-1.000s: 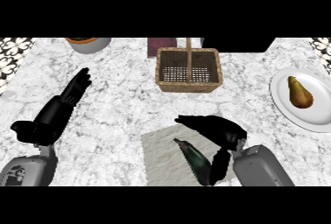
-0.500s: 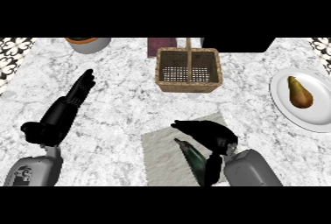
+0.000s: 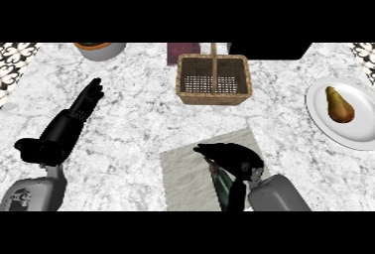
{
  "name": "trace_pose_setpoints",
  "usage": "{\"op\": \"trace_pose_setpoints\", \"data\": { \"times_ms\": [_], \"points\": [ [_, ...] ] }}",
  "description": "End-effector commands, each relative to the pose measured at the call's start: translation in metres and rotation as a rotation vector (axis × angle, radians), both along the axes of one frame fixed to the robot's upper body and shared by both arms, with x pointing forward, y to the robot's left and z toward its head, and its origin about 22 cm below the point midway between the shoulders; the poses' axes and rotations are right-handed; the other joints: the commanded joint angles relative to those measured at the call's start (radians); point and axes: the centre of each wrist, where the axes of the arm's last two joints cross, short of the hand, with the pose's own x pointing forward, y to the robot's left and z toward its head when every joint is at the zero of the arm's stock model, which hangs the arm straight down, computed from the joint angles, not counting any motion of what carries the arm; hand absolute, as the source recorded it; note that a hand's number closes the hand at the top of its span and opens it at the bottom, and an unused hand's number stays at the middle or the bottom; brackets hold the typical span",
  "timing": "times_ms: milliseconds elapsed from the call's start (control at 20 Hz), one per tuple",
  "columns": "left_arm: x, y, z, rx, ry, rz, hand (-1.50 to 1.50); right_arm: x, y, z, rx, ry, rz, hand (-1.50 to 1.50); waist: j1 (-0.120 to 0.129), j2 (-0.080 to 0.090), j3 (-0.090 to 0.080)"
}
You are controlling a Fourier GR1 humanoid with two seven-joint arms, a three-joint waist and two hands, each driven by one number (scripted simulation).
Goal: Pick the eggplant from the placemat and place it in the basket
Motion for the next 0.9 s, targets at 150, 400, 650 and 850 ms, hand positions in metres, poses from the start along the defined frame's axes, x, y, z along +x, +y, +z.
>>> {"op": "trace_pose_setpoints", "data": {
  "times_ms": [150,400,650,850],
  "points": [
    [0.002,-0.001,0.015,-0.002,0.000,0.008,0.00,-0.003,0.005,-0.002,-0.023,0.059,0.045,-1.50,-0.001,0.001,0.001],
    [-0.011,-0.005,-0.009,0.007,0.006,-0.013,0.00,0.000,-0.014,-0.020,-0.067,0.088,0.146,1.50,0.004,0.002,0.001],
    [0.003,0.019,0.013,-0.004,-0.006,-0.004,0.00,-0.011,0.003,-0.022,-0.057,0.014,0.158,1.50,0.001,0.001,0.001],
    [-0.008,-0.003,-0.016,0.001,0.005,-0.010,0.00,-0.011,0.004,-0.029,-0.037,-0.080,0.244,1.50,0.002,0.003,0.001]
  ]
}}
